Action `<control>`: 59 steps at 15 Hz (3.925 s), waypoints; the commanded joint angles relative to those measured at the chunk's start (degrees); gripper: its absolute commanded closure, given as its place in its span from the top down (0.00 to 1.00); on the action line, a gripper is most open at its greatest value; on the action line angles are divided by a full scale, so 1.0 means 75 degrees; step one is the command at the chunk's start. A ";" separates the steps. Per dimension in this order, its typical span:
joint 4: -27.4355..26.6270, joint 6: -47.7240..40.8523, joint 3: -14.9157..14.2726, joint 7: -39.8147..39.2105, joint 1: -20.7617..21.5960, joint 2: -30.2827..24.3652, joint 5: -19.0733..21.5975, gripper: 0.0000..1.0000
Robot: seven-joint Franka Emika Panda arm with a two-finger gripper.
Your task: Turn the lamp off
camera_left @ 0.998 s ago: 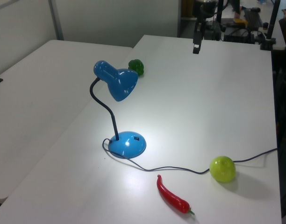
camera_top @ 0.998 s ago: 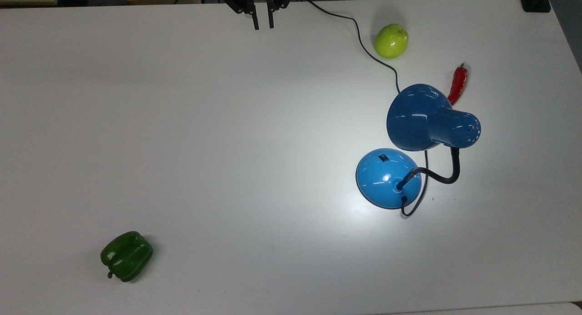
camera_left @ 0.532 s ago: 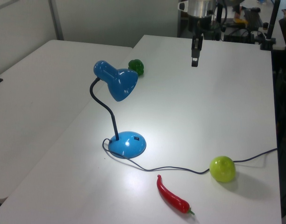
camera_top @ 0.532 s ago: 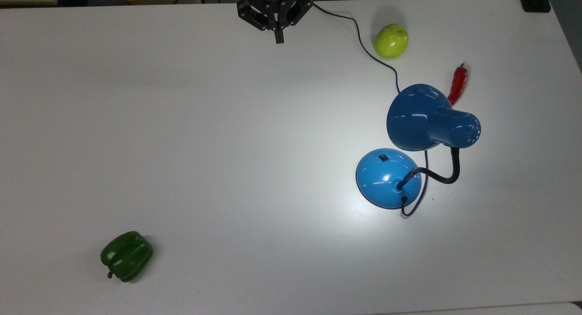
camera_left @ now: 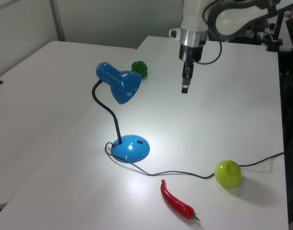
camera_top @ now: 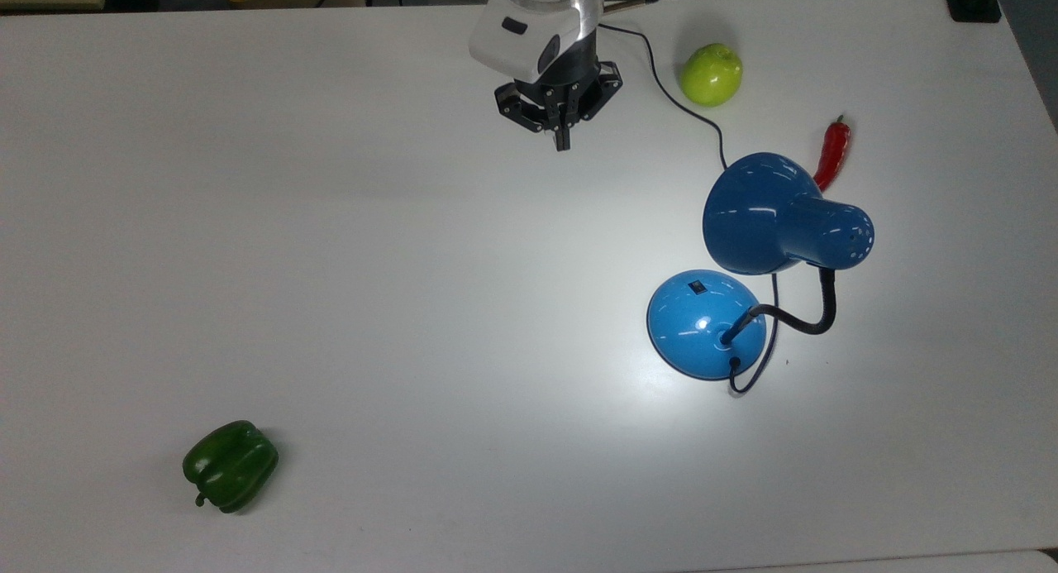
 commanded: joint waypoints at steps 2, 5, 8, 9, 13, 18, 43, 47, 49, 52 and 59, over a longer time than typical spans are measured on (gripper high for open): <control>-0.0051 0.1063 -0.0005 -0.0016 0.0251 0.0493 0.0109 0.00; -0.0062 0.1801 0.0088 -0.0004 0.0427 0.0938 0.0121 0.00; -0.0051 0.2645 0.0345 -0.0004 0.0451 0.1302 0.0121 0.00; -0.0051 0.2879 0.0369 -0.0004 0.0520 0.1384 0.0121 0.00; 0.0019 0.3793 0.0510 -0.0004 0.0673 0.1700 0.0109 0.00; 0.0031 0.4907 0.0733 -0.0004 0.0697 0.2111 0.0027 0.00; 0.0290 0.5835 0.0792 -0.0027 0.0791 0.2920 -0.0381 0.00; 0.0055 0.5835 0.0792 -0.0027 0.0849 0.2920 -0.1026 0.00; 0.0020 0.5835 0.0792 -0.0027 0.0849 0.2920 -0.1237 0.00; -0.0039 0.5788 0.0792 -0.0027 0.0849 0.2897 -0.1309 0.00; -0.0953 0.4926 0.0792 0.0124 0.0756 0.1879 -0.1250 0.07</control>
